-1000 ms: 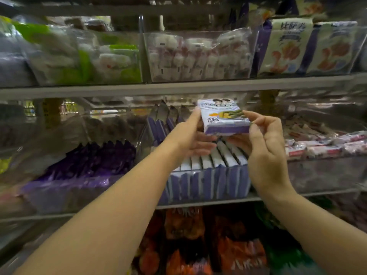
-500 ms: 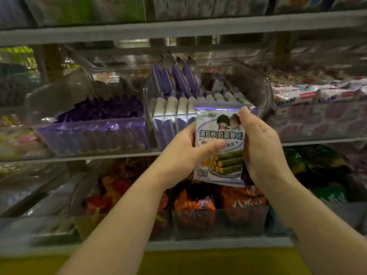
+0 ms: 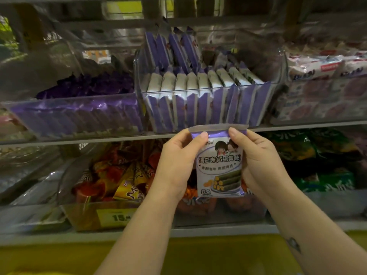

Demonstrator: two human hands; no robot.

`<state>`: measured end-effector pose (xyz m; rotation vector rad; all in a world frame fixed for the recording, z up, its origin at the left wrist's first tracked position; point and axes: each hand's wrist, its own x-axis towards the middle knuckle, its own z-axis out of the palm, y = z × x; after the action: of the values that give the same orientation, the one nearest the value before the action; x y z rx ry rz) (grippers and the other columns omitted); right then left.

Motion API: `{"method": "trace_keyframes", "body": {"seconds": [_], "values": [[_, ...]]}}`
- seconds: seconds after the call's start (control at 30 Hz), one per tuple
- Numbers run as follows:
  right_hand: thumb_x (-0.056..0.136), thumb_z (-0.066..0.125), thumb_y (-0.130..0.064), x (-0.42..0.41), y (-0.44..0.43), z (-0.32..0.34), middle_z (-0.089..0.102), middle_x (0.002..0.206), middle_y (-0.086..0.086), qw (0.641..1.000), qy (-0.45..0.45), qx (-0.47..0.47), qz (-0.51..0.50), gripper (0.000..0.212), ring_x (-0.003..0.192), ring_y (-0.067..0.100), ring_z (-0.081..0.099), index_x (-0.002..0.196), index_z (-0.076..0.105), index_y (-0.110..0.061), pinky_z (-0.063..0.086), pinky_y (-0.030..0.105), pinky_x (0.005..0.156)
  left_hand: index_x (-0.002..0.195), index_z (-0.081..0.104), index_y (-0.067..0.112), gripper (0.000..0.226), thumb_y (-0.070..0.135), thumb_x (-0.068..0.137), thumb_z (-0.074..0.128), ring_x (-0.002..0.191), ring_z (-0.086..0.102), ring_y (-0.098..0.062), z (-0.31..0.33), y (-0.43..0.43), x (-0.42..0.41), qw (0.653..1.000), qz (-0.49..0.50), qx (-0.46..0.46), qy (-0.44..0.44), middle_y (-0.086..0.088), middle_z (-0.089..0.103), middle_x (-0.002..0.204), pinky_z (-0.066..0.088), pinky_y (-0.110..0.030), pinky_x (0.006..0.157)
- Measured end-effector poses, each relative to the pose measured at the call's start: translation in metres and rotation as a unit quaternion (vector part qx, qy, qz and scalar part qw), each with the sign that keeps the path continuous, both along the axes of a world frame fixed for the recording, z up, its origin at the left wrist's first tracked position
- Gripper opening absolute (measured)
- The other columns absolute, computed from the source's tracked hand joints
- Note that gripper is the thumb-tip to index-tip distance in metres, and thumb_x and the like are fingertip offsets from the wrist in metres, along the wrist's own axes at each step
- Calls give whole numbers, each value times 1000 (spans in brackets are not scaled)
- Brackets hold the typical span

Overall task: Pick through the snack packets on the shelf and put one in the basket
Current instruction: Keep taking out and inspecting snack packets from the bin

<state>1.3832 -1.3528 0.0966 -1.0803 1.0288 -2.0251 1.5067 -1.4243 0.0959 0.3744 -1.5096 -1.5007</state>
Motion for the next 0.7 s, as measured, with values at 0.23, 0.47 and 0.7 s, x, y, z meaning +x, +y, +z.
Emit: {"method": "trace_keyframes", "body": {"seconds": [0.23,0.47,0.7], "values": [[82,55,-35,1,9,-3,74,97,20,998,-20,21,55,35,91,31,73,89,78,-9,59,32,66,83,80,21,26,22,95,57,82,73,-16,0,3,4,997,-11,71,13,-8,77,92,59,-27,70],[85,51,-43,1,6,-9,74,102,18,995,-38,48,72,41,96,30,72,93,77,-13,60,34,69,82,80,21,35,33,97,50,81,72,-14,-2,6,9,994,-16,108,0,-8,77,92,55,-33,76],[82,61,-51,-13,18,-12,70,117,12,955,161,166,185,46,109,29,67,116,68,-20,54,46,90,91,77,13,32,31,96,51,87,73,-23,1,4,16,992,-5,122,43,-14,76,96,61,-36,74]]}}
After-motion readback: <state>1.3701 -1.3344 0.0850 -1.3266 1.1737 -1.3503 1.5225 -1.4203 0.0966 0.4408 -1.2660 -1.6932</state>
